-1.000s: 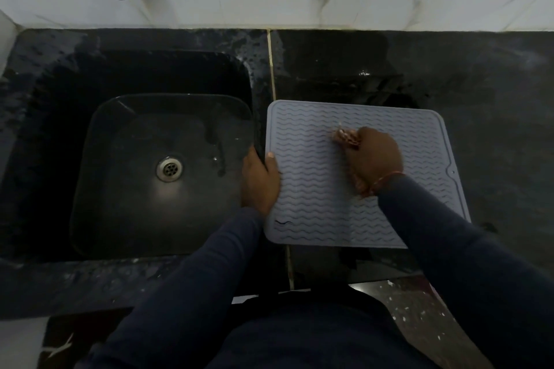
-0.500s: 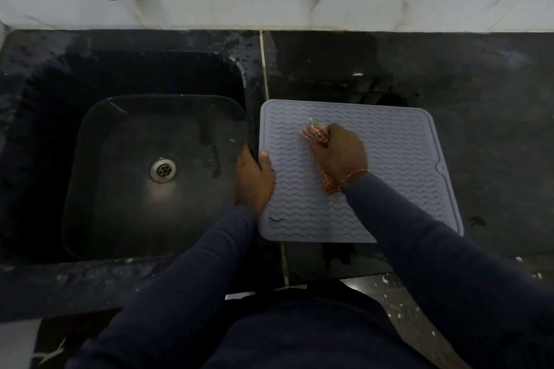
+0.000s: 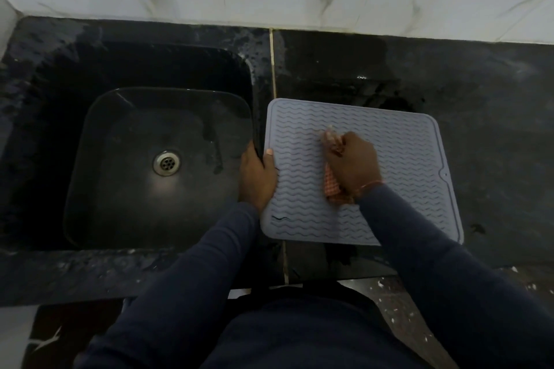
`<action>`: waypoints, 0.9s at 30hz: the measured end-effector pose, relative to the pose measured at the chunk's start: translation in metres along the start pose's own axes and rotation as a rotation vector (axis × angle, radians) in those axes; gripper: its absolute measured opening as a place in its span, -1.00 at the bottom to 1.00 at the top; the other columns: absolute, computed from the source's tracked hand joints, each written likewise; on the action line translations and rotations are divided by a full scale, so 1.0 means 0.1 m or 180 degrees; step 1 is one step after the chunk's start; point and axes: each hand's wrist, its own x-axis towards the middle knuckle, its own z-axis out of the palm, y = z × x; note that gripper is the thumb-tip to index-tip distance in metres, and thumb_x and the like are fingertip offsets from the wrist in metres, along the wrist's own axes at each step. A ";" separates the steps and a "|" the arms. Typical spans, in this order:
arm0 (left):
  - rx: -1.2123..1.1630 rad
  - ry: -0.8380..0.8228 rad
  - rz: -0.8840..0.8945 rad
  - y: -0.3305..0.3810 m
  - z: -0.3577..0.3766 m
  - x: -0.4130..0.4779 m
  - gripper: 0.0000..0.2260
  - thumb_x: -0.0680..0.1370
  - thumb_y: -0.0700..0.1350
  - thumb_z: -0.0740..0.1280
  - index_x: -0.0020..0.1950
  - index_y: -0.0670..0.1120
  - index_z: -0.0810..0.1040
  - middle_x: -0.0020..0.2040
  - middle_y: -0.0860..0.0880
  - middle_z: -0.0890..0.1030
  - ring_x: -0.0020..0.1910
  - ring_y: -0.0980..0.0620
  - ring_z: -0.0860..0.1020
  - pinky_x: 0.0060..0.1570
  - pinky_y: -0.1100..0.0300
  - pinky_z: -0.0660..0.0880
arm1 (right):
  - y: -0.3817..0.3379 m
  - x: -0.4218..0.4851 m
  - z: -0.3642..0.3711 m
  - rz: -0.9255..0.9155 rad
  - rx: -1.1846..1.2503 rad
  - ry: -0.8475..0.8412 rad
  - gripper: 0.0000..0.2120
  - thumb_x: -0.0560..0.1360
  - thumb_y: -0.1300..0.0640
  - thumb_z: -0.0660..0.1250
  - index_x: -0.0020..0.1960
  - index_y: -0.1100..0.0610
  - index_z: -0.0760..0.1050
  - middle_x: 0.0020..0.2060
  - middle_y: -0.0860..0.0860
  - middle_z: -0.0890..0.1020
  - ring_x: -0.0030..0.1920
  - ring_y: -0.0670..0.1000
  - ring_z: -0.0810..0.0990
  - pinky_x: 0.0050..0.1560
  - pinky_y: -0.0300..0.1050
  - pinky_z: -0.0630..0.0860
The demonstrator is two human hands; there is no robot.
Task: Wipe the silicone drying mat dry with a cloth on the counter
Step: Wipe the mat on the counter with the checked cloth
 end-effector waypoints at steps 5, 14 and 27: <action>-0.0291 -0.0050 -0.0148 -0.02 -0.02 0.01 -0.58 0.61 0.10 0.15 0.43 -0.01 0.34 0.35 -0.06 0.46 0.32 -0.01 0.43 0.35 -0.05 0.37 | -0.72 -0.13 0.48 -0.0750 0.0319 -0.0501 -0.83 0.53 0.05 0.34 0.02 0.14 0.48 -0.15 0.02 0.57 -0.13 0.02 0.53 -0.15 -0.13 0.40; -0.0207 -0.0041 -0.0186 -0.01 -0.02 0.01 -0.47 0.57 0.17 0.06 0.50 -0.01 0.25 0.43 -0.05 0.38 0.38 -0.03 0.37 0.39 -0.11 0.31 | 0.10 0.16 -0.18 0.0210 0.0023 0.0114 -0.66 0.55 -0.17 0.28 -0.03 0.13 0.47 -0.20 0.01 0.53 -0.14 0.05 0.54 -0.20 -0.13 0.33; -0.0120 -0.0019 -0.0109 0.03 -0.03 -0.01 -0.59 0.65 0.02 0.12 0.47 -0.07 0.30 0.37 -0.09 0.42 0.32 -0.01 0.40 0.35 0.03 0.33 | -0.11 0.28 -0.23 -0.0340 0.0199 -0.0352 -0.68 0.56 -0.15 0.28 -0.10 0.12 0.46 -0.25 0.01 0.53 -0.21 0.03 0.51 -0.23 -0.14 0.33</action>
